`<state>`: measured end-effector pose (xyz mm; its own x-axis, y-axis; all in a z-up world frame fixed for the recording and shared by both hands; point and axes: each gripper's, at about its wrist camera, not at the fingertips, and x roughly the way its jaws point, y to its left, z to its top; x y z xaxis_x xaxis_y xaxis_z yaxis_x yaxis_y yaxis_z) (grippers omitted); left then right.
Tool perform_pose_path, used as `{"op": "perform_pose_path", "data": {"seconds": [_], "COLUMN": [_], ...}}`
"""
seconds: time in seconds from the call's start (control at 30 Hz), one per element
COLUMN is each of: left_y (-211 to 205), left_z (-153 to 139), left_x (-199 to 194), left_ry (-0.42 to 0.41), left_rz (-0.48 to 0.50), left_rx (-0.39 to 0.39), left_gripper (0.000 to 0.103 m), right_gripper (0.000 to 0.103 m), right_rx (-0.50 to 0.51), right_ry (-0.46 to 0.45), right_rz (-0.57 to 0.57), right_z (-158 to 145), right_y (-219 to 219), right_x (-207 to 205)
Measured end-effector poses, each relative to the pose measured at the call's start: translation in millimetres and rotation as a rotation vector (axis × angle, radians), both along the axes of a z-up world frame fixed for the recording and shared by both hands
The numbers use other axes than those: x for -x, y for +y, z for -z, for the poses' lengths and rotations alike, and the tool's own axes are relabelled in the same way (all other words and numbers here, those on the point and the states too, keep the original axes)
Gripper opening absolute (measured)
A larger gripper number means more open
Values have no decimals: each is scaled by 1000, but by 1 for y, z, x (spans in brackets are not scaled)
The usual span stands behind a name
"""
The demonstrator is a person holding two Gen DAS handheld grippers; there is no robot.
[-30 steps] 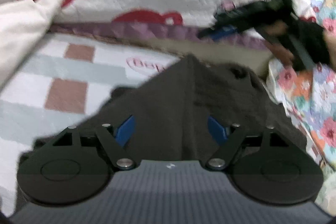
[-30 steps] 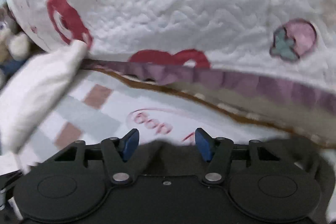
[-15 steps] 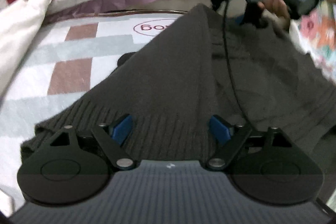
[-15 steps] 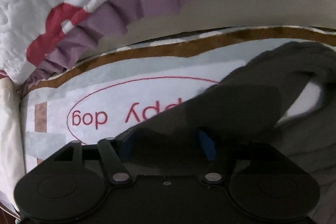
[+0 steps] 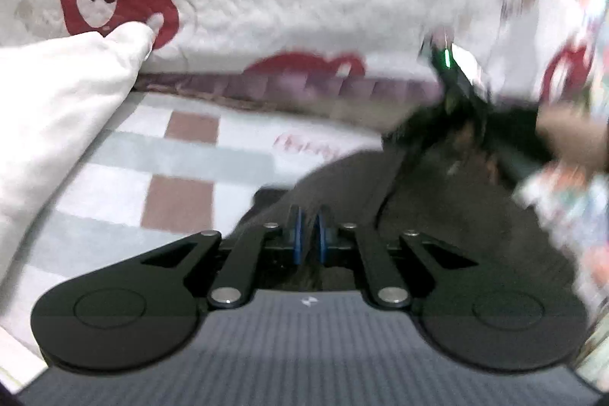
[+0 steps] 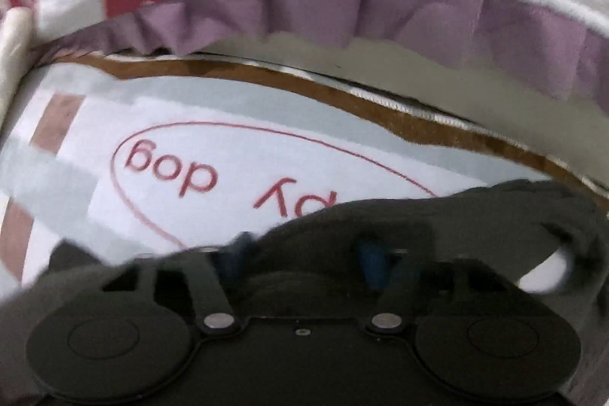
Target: Fold clothes
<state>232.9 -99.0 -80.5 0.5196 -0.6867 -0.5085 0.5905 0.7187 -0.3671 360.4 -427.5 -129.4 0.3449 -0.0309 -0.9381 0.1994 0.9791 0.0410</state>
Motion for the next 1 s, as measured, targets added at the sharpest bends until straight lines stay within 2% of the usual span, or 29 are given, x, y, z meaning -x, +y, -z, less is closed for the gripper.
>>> {"op": "perform_pose_path", "data": {"seconds": [0.03,0.1,0.23,0.37,0.43,0.57,0.63,0.67,0.7,0.73,0.83,0.93,1.0], "left_y": [2,3,-6,-10,-10,-7,-6,-6,-7,-7,-6,-9,-13], "left_z": [-2,0,11,9,11,20,23,23,24,26,28,29,30], "left_x": [-1,-1,-4,2,1,-3,-5,-5,-5,-6,-7,-7,-6], "left_ry": [0,7,35,10,5,19,22,19,18,27,52,76,87], "left_rz": [1,4,20,45,25,-23,-32,-35,-35,-33,-18,10,34], "left_rx": [9,9,-21,-17,-32,-70,-76,-83,-88,-86,-68,-61,-79], "left_gripper": [6,6,6,5,5,5,5,6,6,6,7,12,25], "right_gripper": [18,14,11,11,12,22,34,38,50,57,57,57,57], "right_rx": [-9,-22,-89,-175,-192,-63,-1,-4,-36,-69,-175,-133,-111], "right_ry": [-25,-85,-367,-757,-848,-599,-515,-502,-491,-481,-409,-367,-334], "right_rz": [-6,13,135,402,483,410,387,379,380,380,384,357,342], "right_z": [-4,-13,-37,-66,-68,-48,-38,-34,-27,-20,2,9,11], "right_y": [-1,-10,-41,-89,-102,-95,-78,-69,-60,-50,-14,17,29], "right_x": [6,17,39,82,101,106,121,136,152,168,219,260,278]}}
